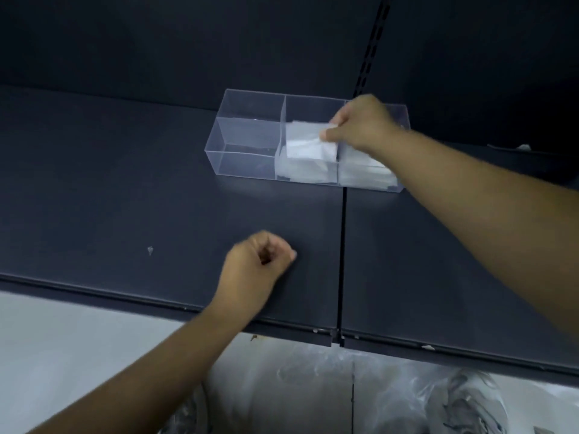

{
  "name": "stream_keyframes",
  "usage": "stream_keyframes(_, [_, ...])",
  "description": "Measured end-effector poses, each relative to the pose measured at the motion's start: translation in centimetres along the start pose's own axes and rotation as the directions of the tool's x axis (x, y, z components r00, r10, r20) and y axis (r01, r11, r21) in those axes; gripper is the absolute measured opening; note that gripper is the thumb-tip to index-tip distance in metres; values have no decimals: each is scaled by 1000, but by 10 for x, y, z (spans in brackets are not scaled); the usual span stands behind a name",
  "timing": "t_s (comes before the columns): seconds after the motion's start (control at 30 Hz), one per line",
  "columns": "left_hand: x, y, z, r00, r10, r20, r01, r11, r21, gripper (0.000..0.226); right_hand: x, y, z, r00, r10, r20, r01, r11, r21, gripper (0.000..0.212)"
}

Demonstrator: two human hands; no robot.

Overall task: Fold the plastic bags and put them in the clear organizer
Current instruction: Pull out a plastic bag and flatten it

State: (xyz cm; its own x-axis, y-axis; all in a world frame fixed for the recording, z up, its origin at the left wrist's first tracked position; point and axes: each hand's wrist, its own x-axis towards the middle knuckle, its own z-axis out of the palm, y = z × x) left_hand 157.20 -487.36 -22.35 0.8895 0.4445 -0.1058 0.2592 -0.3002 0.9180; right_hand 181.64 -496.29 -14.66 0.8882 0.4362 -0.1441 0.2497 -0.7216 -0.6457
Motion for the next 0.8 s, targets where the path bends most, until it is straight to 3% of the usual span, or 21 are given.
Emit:
stream_keyframes(0.1, [-12,-7,4,997,68,17,-70,984,164,26,12,2,23,999,-32,-22,21,927,-375,26])
stream_keyframes(0.23, [-18,-7,5,985,166,43,-172,950,260,24,11,2,35,989,-105,-103,24,804,-594,21])
stream_keyframes(0.37, [-24,-12,10,968,238,82,-252,899,357,15,6,6,37,955,-265,-132,137,790,-598,31])
stream_keyframes(0.47, [-29,-18,14,958,272,84,-283,868,409,16,6,8,33,944,-326,47,291,758,-584,10])
stream_keyframes(0.6, [-34,-24,17,946,311,94,-317,822,473,14,2,4,30,949,-215,229,313,705,-636,61])
stream_keyframes(0.7, [-38,-26,17,930,332,158,-361,741,566,22,-21,-3,26,940,-288,182,337,709,-619,67])
stream_keyframes(0.8, [-46,-27,17,901,297,317,-433,552,713,50,-81,-1,21,831,-556,-5,502,755,-421,49])
